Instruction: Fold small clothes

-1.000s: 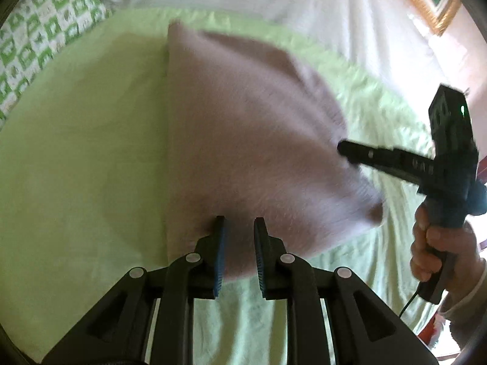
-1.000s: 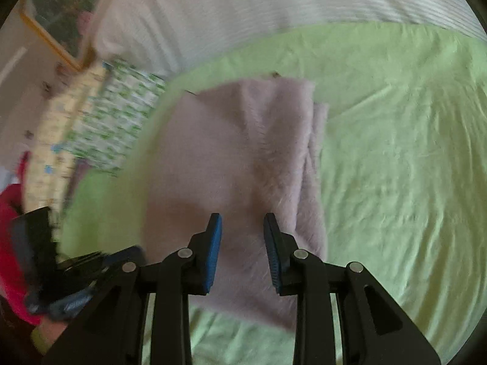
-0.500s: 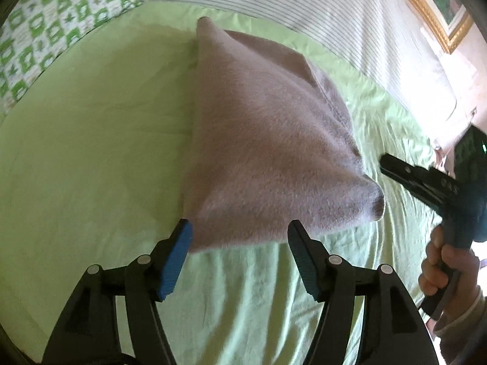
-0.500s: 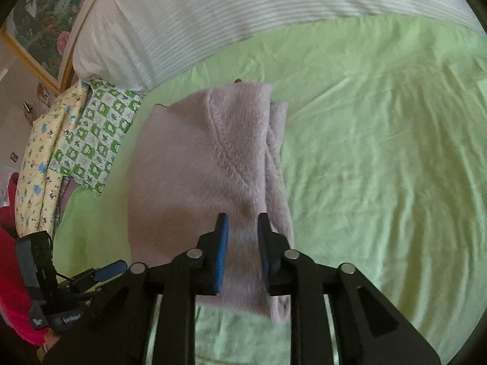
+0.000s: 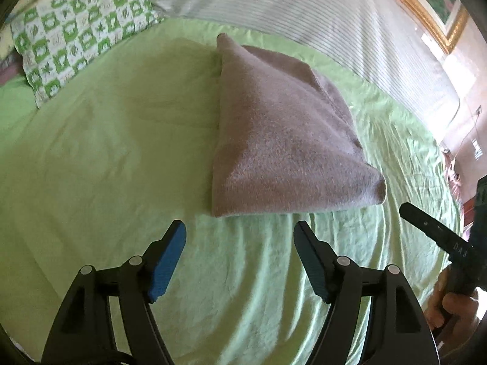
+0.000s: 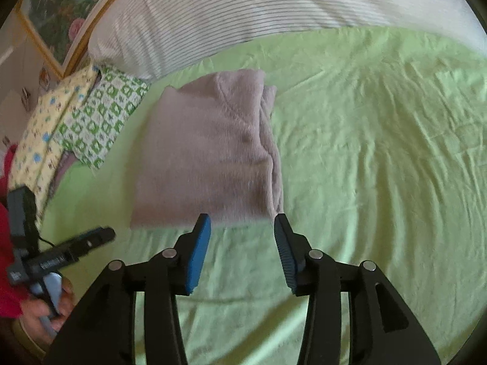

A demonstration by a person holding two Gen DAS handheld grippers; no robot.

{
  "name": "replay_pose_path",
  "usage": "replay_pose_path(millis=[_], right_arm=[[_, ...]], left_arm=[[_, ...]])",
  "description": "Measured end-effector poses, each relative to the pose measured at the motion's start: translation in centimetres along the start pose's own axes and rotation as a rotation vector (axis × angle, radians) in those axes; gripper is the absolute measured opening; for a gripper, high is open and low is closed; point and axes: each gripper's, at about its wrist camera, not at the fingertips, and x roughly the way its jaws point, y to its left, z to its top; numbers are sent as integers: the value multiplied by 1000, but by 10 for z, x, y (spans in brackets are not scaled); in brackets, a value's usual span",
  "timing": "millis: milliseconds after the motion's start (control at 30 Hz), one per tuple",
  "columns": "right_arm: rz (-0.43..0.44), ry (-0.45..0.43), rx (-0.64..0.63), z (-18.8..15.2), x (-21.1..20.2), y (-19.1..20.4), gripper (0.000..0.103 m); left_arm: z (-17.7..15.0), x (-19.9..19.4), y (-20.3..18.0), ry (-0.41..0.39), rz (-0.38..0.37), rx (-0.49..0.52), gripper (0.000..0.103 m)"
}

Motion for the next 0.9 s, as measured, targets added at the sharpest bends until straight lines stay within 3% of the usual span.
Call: replay_pose_path(millis=[100, 300, 500, 900], right_arm=[[-18, -26, -64, -9, -9, 13, 55], [-29, -84, -135, -20, -29, 31, 64], [-47, -138, -162, -23, -42, 41, 80], [-71, -163, -190, -6, -37, 47, 91]], left_arm=[[-7, -9, -5, -37, 20, 24, 82], [-19, -22, -13, -57, 33, 57, 82], [-17, -35, -20, -95, 55, 86, 83], [-2, -33, -18, -131, 88, 39, 85]])
